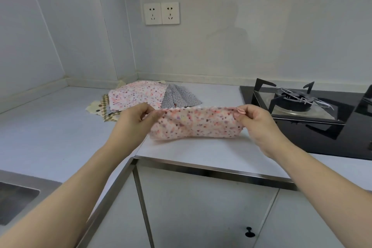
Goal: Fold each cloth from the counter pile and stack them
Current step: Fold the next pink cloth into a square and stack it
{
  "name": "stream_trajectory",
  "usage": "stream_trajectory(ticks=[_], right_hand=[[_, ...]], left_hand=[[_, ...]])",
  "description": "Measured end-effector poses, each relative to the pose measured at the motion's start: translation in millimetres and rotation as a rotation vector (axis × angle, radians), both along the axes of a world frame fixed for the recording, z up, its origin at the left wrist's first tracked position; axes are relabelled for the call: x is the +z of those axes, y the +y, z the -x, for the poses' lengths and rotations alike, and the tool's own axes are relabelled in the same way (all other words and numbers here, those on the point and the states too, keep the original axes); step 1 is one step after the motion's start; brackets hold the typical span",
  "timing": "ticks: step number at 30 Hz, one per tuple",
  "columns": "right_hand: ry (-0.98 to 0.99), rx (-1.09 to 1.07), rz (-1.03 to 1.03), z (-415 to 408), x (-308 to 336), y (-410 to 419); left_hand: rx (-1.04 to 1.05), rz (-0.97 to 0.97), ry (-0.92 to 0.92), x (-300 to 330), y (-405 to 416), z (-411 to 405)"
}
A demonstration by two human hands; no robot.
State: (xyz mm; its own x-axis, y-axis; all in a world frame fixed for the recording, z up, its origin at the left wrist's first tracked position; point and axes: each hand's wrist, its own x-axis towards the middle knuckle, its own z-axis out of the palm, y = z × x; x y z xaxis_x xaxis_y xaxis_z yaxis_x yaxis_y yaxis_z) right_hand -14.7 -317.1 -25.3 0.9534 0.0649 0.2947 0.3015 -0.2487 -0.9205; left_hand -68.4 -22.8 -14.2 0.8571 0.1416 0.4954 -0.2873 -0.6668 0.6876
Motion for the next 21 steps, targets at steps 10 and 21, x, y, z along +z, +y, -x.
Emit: stream_trajectory(ticks=[10,21], right_hand=[[0.077,-0.090,-0.004,-31,38,3],[-0.233,-0.222,0.676,-84,5,37]], left_hand=[[-0.150,0.251,0.238,33,-10,-2],[0.075,0.001,0.223,-20,-4,-23]])
